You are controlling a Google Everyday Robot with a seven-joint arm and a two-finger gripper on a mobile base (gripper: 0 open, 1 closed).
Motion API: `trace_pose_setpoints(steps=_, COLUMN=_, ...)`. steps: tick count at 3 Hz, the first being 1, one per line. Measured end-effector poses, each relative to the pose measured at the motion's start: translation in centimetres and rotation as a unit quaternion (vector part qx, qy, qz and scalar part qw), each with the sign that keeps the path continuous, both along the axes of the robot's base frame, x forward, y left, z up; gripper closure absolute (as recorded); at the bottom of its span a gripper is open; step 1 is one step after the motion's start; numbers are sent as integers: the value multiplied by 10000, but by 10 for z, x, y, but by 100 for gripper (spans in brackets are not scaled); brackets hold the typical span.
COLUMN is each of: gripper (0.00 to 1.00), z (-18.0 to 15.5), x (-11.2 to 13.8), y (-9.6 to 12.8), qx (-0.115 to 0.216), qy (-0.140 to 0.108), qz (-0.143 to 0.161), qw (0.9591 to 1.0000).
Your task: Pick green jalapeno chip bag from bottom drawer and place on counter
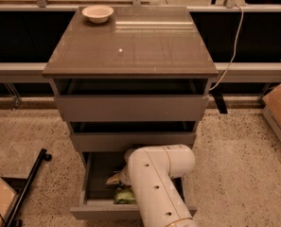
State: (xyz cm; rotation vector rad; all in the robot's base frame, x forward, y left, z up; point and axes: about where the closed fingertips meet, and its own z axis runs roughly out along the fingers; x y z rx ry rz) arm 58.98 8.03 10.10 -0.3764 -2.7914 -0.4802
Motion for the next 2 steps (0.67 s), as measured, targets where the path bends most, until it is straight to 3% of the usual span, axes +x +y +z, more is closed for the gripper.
trace_pose_setpoints(steps=2, gripper=48, z=8, x=0, y=0, qx=6, qy=9, qz=-12, qw=10000)
